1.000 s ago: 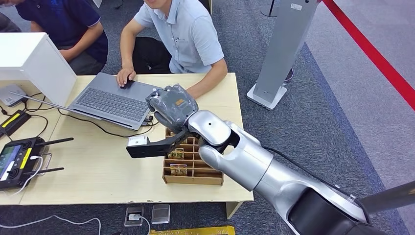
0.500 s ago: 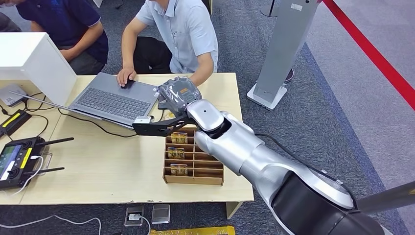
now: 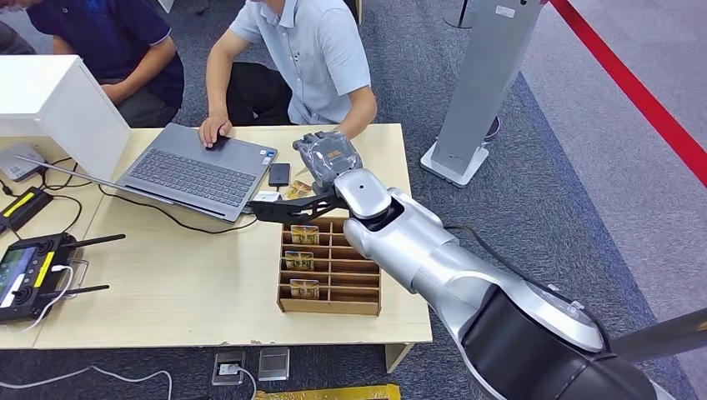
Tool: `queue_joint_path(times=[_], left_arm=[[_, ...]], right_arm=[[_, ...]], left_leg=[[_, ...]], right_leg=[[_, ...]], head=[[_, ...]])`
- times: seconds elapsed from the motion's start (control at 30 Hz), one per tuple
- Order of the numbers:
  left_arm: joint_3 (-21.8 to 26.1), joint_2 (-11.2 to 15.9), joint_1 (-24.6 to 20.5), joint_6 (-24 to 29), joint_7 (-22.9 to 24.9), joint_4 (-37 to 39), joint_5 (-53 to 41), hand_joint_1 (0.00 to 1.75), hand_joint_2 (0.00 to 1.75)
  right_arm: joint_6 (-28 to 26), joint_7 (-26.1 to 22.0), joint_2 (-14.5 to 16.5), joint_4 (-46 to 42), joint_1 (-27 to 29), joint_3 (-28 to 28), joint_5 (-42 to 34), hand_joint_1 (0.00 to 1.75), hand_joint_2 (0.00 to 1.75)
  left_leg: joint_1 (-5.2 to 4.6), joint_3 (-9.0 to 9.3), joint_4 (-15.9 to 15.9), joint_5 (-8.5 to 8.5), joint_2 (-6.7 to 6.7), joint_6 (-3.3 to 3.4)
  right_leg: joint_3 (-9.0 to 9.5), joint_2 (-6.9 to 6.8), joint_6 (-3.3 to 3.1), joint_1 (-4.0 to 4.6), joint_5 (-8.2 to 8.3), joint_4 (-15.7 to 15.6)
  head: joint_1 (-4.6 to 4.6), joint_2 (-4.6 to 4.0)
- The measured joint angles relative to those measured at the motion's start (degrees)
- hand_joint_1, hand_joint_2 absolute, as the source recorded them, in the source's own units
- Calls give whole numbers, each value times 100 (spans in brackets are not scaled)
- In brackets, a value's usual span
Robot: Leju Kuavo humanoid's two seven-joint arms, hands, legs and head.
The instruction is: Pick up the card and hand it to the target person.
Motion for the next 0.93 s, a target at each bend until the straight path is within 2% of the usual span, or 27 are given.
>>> queue_joint_path(times=[0.33,0.47,0.57,0.73,0.9,0.93], left_arm=[[-11,17,4,15,-48,0,140,0,0],[-11,28,6,24,-48,0,210,0,0],[-9,37,11,36,-44,0,277,0,0],[-9,55,29,74,-16,0,342,0,0],[-9,63,51,143,50,0,364,0,0],[-9,64,52,149,52,0,365,0,0]], right_arm=[[-669,-289,-43,-235,-202,-67,-334,0,175],[-373,-244,-215,-839,-179,-122,-312,0,175],[-42,-70,-486,-1580,14,-157,-224,0,175],[23,110,-1104,-3174,924,-424,-338,0,175],[-654,-541,-1549,-4617,2402,-1044,-1575,0,175],[-719,-621,-1584,-4742,2553,-1114,-1696,0,175]], left_leg=[[0,2,0,0,1,0],[0,3,0,0,1,0],[0,4,0,0,1,0],[0,9,1,-1,0,0],[0,6,0,-4,-1,1],[0,6,0,-4,-2,1]], right_leg=[[1,1,0,0,0,1],[1,1,0,0,0,0],[1,0,0,0,0,-1],[5,-1,1,0,-1,-8],[3,-2,1,0,-2,-11],[3,-2,1,0,-2,-11]], head=[[1,0],[-1,0],[2,0],[6,0],[2,0],[2,0]])
